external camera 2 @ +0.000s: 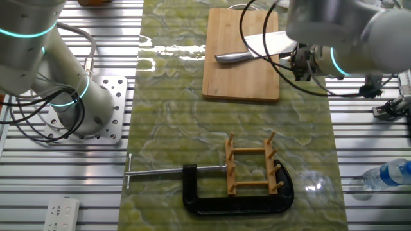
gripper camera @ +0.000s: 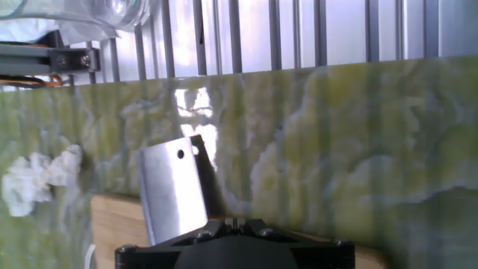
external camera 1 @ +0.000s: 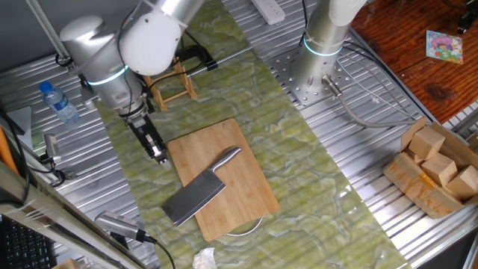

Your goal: Put the knife on the knife rack

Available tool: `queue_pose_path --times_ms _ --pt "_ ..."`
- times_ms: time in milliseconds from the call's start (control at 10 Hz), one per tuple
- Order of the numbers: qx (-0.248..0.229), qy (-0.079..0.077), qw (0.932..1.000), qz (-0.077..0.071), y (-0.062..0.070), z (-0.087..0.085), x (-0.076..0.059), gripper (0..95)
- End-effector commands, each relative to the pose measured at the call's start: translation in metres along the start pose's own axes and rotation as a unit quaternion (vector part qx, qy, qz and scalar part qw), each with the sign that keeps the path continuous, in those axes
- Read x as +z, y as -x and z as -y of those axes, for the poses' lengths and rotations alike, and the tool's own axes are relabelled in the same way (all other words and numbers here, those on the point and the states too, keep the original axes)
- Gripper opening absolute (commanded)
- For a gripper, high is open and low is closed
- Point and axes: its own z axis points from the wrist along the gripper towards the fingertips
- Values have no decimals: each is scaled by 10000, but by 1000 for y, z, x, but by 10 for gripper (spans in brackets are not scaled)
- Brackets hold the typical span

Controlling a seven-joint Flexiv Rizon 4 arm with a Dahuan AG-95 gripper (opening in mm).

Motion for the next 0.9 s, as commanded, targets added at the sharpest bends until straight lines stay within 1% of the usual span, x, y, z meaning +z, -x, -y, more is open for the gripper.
queue_pose_path --times_ms 100,200,400,500,600,700,800,900 --pt "58 148 9999 -11 5 -1 8 0" --pt "43 158 9999 7 6 -2 11 190" --pt "88 270 9996 9 9 -5 16 190" --pt "90 301 9995 8 10 -6 18 190" --pt "151 441 9989 5 12 -9 23 190" --pt "183 521 9985 -3 13 -10 25 190" --pt "233 740 9970 -6 14 -12 29 190" --pt "234 781 9967 -4 15 -13 32 190"
